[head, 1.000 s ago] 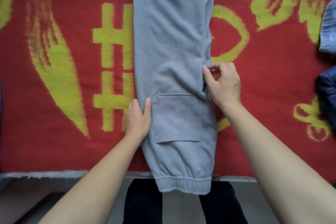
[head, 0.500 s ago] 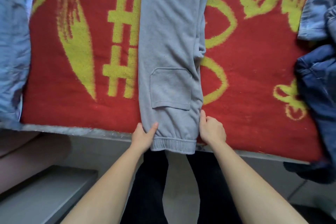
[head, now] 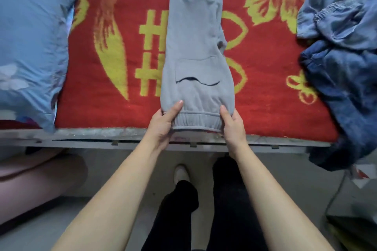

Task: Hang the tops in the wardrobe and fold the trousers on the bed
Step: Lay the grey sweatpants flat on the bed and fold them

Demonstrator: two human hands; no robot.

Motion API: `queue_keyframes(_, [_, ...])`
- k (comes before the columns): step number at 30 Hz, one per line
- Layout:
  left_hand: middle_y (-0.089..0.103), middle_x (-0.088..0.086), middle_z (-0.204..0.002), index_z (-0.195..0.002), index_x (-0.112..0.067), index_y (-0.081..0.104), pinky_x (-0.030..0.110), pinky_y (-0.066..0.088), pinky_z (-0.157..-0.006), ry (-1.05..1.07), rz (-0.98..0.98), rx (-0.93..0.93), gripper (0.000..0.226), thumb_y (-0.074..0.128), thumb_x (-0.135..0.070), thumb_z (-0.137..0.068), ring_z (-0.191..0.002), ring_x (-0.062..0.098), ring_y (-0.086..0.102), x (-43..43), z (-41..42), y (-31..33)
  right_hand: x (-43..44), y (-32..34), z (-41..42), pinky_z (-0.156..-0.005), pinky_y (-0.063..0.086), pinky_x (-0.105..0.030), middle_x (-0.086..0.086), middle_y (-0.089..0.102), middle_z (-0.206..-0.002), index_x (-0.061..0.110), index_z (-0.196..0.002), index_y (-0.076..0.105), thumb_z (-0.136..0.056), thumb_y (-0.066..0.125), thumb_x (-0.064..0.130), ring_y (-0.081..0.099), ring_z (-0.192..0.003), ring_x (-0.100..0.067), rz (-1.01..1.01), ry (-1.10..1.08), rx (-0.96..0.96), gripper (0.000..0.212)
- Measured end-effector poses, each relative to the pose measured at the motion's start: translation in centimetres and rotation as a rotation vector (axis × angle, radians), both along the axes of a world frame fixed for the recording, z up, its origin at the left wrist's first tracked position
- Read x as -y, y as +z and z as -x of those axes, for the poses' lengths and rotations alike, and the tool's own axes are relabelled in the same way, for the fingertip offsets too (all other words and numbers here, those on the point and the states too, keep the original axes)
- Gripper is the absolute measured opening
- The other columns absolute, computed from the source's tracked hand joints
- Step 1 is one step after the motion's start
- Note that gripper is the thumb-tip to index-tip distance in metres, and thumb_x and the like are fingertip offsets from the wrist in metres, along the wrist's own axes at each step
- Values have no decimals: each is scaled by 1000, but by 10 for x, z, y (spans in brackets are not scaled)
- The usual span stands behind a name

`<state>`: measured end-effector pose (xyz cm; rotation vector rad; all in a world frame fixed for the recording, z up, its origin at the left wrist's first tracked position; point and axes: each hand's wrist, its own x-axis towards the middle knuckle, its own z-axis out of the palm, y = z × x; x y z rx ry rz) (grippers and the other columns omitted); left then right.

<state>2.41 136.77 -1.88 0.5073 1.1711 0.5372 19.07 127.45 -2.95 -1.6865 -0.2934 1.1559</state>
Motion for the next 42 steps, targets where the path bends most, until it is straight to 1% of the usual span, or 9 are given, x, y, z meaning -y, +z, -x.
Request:
queue_keyframes(4, [64, 15, -128, -131, -10, 61, 46, 54, -88, 84, 65, 218, 52, 77, -23, -83, -117, 31, 62, 21, 22, 16, 25, 18, 14, -88, 50, -16, 10, 72, -117, 27, -112, 68, -93, 59, 42, 64, -113, -6, -147, -54, -6, 25])
queue_keyframes(10, [64, 23, -125, -131, 2, 56, 51, 51, -95, 79, 274, -196, 45, 66, -18, -92, -110, 36, 64, 109, 33, -44, 104, -67, 32, -95, 54, -50, -9, 69, -120, 12, -118, 65, -93, 61, 40, 66, -107, -27, 416, 99, -208, 37])
queue_keyframes(14, [70, 17, -116, -123, -4, 58, 52, 55, -88, 60, 345, -338, 39, 69, -21, -91, -105, 34, 68, 184, 49, -75, 169, -91, 45, -65, 57, -37, -9, 71, -101, 14, -97, 67, -90, 64, 34, 69, -79, -21, 555, 69, -349, 21])
queue_keyframes(23, [71, 14, -116, -124, -6, 62, 38, 59, -69, 108, 429, -259, 37, 63, -23, -91, -103, 28, 68, 248, 61, -76, 242, -83, 34, -64, 55, -28, -1, 75, -108, 13, -118, 66, -86, 71, 39, 73, -95, -17, 472, 86, -430, 42])
queue_keyframes(27, [73, 6, -97, -117, -10, 65, 31, 57, -59, 138, 346, -230, 32, 64, -29, -91, -69, 17, 69, 218, 51, -68, 208, -68, 21, -60, 55, -29, -2, 63, -123, 24, -132, 47, -85, 69, 49, 68, -92, -19, 408, 46, -236, 57])
queue_keyframes(33, [68, 1, -66, -102, -13, 62, 28, 55, -52, 53, 227, -338, 28, 67, -38, -89, -47, 11, 63, 134, 24, -58, 122, -57, 0, -49, 43, -20, -1, 64, -100, 28, -105, 62, -95, 59, 41, 59, -76, -19, 234, 64, -177, 17])
queue_keyframes(36, [72, 9, -101, -108, -16, 61, 37, 58, -74, 82, 182, -219, 30, 59, -42, -93, -90, 21, 71, 88, 9, -62, 73, -62, -12, -59, 51, -27, -4, 67, -104, 24, -120, 60, -97, 52, 48, 65, -81, -20, 186, 33, -226, 34])
queue_keyframes(38, [59, 9, -134, -125, -19, 54, 42, 50, -91, 48, 115, -194, 36, 53, -41, -97, -125, 22, 53, 65, 1, -70, 48, -74, -20, -74, 58, -35, -1, 62, -120, 27, -142, 46, -98, 49, 50, 68, -99, -23, 157, 28, -231, 49])
queue_keyframes(42, [64, -7, -115, -122, -21, 53, 31, 47, -84, -185, -114, -432, 28, 60, -21, -95, -102, -4, 59, 44, -7, -99, 25, -105, -27, -94, 52, -36, 4, 51, -135, 23, -153, 31, -96, 58, 40, 56, -120, -20, 267, 173, -17, 66])
